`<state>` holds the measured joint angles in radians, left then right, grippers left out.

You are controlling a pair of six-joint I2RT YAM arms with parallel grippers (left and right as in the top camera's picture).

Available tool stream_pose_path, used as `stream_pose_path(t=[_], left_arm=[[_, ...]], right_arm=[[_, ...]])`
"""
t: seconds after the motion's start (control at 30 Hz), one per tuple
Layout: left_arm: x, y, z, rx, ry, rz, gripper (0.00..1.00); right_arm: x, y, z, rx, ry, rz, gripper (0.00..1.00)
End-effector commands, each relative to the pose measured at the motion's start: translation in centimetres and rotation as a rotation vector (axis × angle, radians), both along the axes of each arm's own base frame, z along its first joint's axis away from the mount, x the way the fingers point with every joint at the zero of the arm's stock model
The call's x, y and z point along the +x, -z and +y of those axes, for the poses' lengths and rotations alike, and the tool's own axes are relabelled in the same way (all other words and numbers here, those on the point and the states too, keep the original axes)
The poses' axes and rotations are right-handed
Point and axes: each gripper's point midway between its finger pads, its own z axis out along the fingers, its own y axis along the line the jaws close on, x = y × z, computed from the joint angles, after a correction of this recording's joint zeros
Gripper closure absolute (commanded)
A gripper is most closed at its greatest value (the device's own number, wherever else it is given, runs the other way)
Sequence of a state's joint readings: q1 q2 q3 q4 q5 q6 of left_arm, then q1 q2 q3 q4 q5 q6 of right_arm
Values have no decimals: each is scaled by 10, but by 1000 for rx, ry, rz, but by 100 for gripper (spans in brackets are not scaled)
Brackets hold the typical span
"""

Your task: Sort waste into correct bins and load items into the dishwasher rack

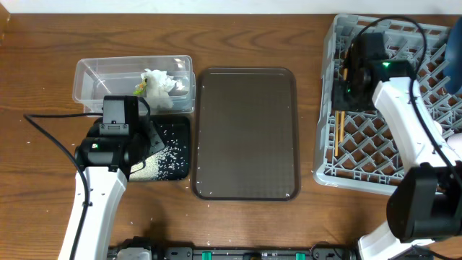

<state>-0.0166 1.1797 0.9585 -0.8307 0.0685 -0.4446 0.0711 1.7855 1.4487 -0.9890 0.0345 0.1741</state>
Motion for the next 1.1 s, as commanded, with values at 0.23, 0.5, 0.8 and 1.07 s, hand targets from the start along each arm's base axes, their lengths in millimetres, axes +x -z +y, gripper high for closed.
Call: stream_pose_path(t=[0.23, 0.5, 0.8, 1.07], left_arm=[[-11, -4, 4, 73, 133, 39, 18], [-44, -18, 10, 99, 176, 51, 21], [-80, -85, 14, 202, 185, -391, 12], [-98, -116, 15, 229, 161, -584, 10]], right_arm=[[12, -26, -21, 30, 69, -86, 62], [-4, -61, -38, 96, 81, -146, 57], [-27, -116, -33, 62, 48, -447, 45], [-86, -113, -40, 56, 158, -613, 1]])
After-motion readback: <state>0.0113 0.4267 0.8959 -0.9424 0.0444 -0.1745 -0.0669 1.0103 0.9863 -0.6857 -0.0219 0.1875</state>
